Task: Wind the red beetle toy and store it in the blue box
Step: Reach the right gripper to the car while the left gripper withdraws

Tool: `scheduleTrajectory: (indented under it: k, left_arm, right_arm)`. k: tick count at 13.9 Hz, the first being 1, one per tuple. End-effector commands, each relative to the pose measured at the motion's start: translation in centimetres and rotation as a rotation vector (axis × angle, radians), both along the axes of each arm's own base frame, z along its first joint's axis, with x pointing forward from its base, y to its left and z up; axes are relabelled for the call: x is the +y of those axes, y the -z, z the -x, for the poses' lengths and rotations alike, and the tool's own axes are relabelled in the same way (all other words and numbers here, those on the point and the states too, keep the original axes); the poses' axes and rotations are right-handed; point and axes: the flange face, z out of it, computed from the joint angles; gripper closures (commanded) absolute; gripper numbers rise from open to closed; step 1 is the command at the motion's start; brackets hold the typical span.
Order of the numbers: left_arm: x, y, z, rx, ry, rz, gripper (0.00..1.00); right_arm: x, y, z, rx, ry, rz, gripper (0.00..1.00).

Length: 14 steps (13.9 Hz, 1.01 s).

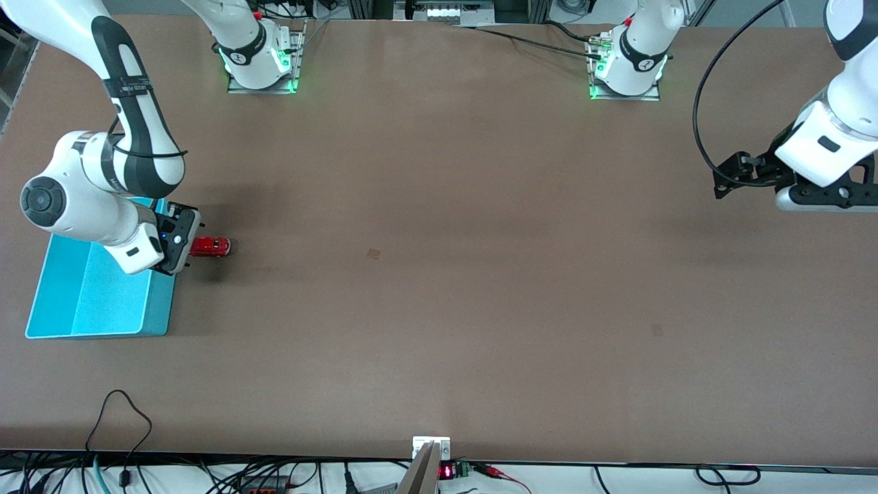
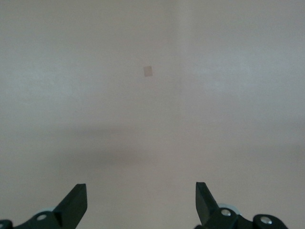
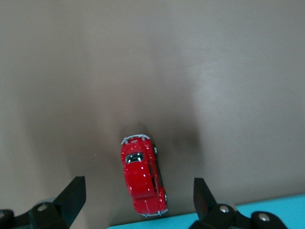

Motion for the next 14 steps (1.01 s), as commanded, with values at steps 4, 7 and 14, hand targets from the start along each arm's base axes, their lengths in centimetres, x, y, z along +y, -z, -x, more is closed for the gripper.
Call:
scheduleTrajectory:
  k: [4, 7, 14]
  left_arm:
    - [-0.3, -1.4, 1.3, 0.057, -0.004, 0.051, 0.0]
    - [-0.9, -1.4, 1.4, 0.057, 0.005, 0.049, 0.0]
    - [-0.4, -1.6, 1.6, 0.052, 0.003, 0.026, 0.0]
  right_arm:
    - [-0.9, 4.7, 2.1, -0.056, -0.227, -0.016, 0.0]
    - [-1.6, 7.2, 2.7, -0.1, -0.293, -0.008, 0.0]
    - [-2.0, 8.7, 3.9, -0.084, -0.289, -0.01, 0.0]
